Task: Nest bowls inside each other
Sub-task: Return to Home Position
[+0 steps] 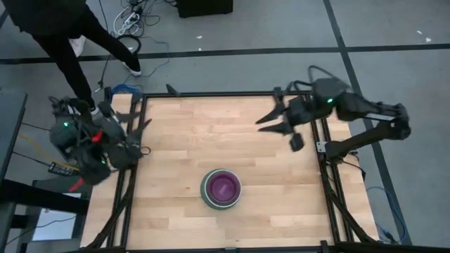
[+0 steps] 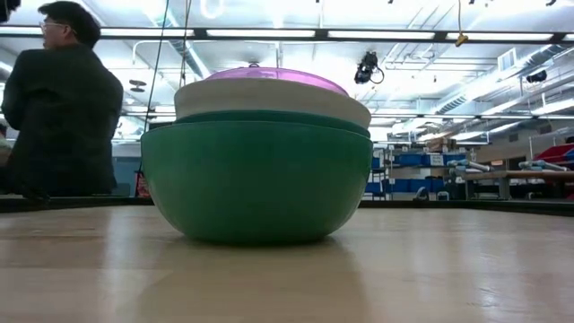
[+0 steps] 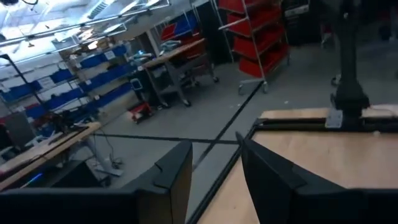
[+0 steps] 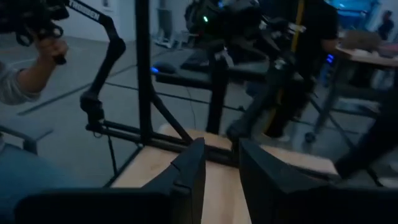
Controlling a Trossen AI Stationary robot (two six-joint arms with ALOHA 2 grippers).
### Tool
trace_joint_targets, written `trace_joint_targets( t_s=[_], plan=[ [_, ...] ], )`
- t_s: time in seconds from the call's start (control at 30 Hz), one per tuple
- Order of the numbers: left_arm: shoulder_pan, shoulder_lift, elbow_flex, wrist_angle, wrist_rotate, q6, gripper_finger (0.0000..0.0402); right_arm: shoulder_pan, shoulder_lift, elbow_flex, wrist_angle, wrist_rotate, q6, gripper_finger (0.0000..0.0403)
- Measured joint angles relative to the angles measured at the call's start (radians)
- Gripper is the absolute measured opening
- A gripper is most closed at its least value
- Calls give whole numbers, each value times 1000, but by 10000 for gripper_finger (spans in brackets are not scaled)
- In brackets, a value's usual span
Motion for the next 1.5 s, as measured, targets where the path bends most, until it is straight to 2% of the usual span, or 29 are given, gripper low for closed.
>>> trace_joint_targets(
  t_s=[0.2, 0.43, 0.7, 0.83, 1.0, 1.13, 1.37, 1.5],
  plan=[
    [-12, -153, 0, -3, -41, 11, 147, -22, -101, 0, -102, 0, -1, 83],
    [-11, -309, -17, 2, -44, -4, 147, -23, -135, 0, -126, 0, -1, 82],
    [-4, -394, -208, 17, -42, -75, 147, -23, -105, 0, -126, 9, 5, 82],
    [30, -388, -326, 147, -38, -76, 147, -31, -83, -1, -126, 9, 12, 84],
    [105, -373, -387, 368, -39, 75, 147, -33, -74, -2, -125, 10, 28, 82],
    [199, -356, -393, 471, -43, 179, 147, -33, -74, -2, -125, 10, 41, 83],
    [370, -315, -393, 480, -42, 192, 147, -32, -59, -10, -116, 10, 41, 82],
    [479, -293, -393, 480, -41, 173, 147, -61, -34, -61, -39, 8, 36, 84]
  ],
)
